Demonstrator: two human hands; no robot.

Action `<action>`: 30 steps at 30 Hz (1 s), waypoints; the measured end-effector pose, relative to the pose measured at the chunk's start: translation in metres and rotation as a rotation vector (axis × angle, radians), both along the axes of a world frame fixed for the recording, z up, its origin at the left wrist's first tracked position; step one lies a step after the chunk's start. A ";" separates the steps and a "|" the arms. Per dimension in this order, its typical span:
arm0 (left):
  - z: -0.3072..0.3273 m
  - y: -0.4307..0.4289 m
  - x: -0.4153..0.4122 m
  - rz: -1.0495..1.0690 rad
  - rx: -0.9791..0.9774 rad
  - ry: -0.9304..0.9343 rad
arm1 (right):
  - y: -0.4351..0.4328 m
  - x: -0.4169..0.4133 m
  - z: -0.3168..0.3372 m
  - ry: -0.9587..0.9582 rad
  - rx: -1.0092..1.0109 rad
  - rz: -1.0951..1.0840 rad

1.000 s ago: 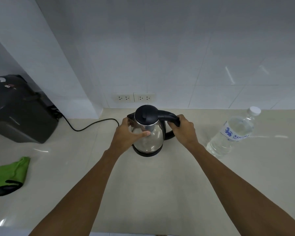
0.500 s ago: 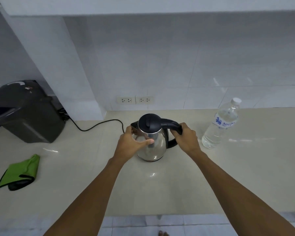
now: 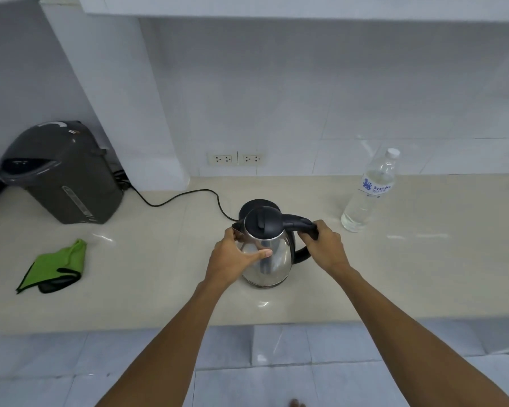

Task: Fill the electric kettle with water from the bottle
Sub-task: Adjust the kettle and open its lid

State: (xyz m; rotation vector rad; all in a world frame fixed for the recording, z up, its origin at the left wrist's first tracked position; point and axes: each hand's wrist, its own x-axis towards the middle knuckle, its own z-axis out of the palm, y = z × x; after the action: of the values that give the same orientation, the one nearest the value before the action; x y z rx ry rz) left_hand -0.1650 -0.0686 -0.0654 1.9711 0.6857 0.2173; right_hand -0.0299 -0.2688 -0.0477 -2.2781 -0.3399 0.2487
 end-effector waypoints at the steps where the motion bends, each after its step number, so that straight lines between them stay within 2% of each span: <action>1: -0.001 -0.002 0.000 0.001 -0.003 0.001 | -0.002 -0.001 0.000 0.009 0.002 -0.002; 18: -0.015 -0.028 0.012 0.035 0.031 0.077 | -0.023 0.013 -0.022 0.128 0.041 0.024; 22: -0.015 -0.030 0.012 0.038 0.045 0.085 | -0.026 0.015 -0.017 0.173 -0.017 0.055; 24: -0.014 -0.030 0.011 0.037 0.050 0.091 | -0.026 0.020 -0.007 0.193 -0.027 -0.013; 25: -0.014 -0.031 0.011 0.039 0.054 0.093 | -0.024 0.021 0.001 0.159 -0.018 -0.084; 27: -0.014 -0.032 0.010 0.042 0.057 0.092 | -0.015 0.015 0.017 -0.027 -0.004 -0.185; 30: -0.013 -0.033 0.009 0.060 0.053 0.094 | 0.012 -0.008 0.039 -0.305 -0.058 -0.063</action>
State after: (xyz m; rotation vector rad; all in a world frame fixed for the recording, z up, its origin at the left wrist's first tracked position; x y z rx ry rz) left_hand -0.1557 -0.1012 -0.0782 2.0232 0.8083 0.1822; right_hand -0.0379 -0.2572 -0.0090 -2.3810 -0.4209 -0.1255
